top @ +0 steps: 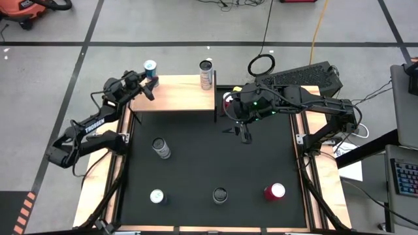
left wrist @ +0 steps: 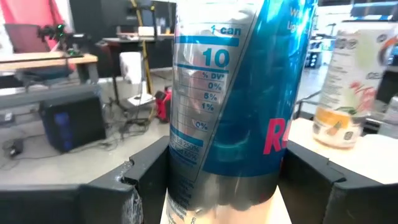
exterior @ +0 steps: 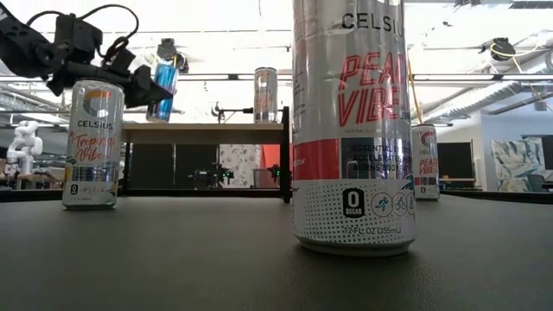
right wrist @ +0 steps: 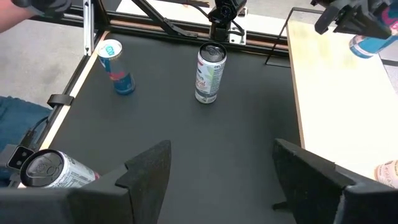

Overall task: Place canned beverage on shelf
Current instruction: Put the top blue soda can on the shelf

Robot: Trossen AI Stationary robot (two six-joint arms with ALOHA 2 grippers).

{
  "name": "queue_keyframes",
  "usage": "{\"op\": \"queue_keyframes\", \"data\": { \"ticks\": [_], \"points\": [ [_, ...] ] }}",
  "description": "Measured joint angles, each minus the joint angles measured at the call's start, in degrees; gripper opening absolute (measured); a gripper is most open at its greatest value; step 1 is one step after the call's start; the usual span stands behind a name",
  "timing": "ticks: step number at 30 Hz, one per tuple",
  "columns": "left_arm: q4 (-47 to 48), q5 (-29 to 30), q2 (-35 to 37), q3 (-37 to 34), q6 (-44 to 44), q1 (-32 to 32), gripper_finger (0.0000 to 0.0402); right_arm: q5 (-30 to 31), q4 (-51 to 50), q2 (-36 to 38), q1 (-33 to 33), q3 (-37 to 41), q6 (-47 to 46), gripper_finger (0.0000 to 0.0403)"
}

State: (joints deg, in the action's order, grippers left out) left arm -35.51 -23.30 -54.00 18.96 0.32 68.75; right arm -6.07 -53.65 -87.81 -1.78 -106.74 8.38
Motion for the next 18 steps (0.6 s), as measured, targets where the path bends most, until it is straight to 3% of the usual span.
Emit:
{"op": "queue_keyframes", "data": {
  "ticks": [5, 18],
  "points": [
    [0.0, 10.1, 0.0, 0.0, -0.4, 0.0, 0.0244, 0.0, 0.1, 0.0, 0.0, 0.0, 0.2, 0.0263],
    [0.9, 10.1, 0.0, 0.0, -3.0, 0.0, 0.0244, 0.0, -0.1, 0.0, 0.0, 0.0, 0.5, 0.0263]
  ]
}}
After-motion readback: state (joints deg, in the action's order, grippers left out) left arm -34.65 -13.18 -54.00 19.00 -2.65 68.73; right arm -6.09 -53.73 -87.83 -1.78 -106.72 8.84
